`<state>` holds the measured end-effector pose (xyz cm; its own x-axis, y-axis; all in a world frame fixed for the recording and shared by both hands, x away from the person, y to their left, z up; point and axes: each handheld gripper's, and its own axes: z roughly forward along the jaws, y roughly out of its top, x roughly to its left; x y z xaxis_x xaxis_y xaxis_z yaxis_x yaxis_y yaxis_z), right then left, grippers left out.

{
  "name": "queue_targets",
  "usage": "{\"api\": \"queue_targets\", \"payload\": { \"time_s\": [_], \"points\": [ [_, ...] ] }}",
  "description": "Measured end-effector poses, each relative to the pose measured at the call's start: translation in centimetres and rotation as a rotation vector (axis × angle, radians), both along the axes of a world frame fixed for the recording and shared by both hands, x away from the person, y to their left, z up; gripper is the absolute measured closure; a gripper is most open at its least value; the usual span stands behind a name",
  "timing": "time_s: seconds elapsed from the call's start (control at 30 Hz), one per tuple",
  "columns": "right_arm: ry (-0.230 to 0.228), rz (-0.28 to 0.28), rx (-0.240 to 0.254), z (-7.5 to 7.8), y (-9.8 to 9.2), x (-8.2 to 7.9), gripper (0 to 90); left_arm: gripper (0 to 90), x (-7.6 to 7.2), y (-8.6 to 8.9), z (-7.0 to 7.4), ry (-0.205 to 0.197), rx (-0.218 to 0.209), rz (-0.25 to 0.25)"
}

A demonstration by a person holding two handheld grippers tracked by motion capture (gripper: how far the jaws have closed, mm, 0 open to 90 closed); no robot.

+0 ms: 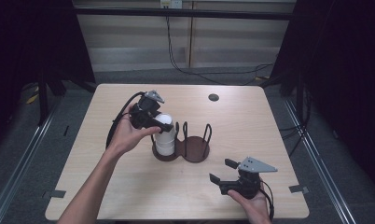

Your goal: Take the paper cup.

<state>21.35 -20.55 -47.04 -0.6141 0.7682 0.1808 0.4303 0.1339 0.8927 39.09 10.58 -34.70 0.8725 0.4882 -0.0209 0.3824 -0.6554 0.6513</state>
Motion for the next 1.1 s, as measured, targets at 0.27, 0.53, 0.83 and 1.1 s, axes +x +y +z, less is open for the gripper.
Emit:
{"api": "queue_targets", "payload": {
  "time_s": [0.27,0.53,0.83,1.1],
  "points": [
    [-0.001,0.000,0.001,0.1,-0.1,0.0,15.6,36.1,0.0,0.3,1.0,-0.005,-0.025,-0.010],
    [-0.001,-0.002,0.002,0.1,-0.1,-0.1,15.6,36.2,-0.6,0.6,1.4,-0.028,-0.048,0.007],
    [-0.002,-0.001,-0.003,0.0,0.0,0.0,15.6,36.2,-0.7,1.2,1.9,-0.027,-0.098,0.013],
    [-0.001,0.000,-0.002,0.0,0.0,0.0,15.7,36.4,-0.7,1.5,2.2,-0.033,-0.136,0.025]
  ]
}}
